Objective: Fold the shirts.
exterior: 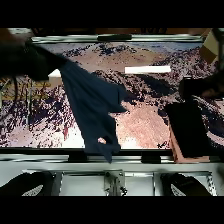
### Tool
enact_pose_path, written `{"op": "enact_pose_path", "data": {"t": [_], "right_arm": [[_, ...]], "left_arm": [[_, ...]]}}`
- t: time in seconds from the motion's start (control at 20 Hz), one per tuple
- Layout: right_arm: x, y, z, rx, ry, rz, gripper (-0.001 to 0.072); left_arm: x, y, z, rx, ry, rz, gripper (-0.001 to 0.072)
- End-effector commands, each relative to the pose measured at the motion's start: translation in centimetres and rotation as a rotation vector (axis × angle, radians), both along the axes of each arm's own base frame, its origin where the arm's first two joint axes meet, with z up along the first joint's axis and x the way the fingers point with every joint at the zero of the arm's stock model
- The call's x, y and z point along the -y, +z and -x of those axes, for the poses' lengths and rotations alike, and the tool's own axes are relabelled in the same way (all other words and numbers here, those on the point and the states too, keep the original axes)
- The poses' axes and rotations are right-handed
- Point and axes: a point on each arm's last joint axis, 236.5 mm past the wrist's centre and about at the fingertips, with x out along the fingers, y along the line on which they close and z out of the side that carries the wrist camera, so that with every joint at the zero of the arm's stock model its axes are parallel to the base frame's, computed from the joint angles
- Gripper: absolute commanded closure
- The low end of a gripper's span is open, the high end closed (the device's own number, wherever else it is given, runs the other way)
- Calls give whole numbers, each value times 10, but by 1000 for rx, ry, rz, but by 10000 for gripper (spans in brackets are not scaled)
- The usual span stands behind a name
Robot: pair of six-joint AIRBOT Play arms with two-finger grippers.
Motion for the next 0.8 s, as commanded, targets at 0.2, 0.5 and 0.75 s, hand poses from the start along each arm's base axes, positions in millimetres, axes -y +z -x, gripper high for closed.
{"op": "enact_pose_path", "data": {"t": [0.2, 0.5, 0.75], "right_arm": [[-55, -24, 31, -82, 119, -218, 77], [-76, -132, 17, -210, 65, -291, 77], [-75, -165, 27, -345, 114, -230, 77]], "left_arm": [[53, -196, 14, -366, 46, 27, 676], [63, -232, 12, -544, 89, 59, -13], [-113, -252, 55, -746, 259, -415, -13]]}}
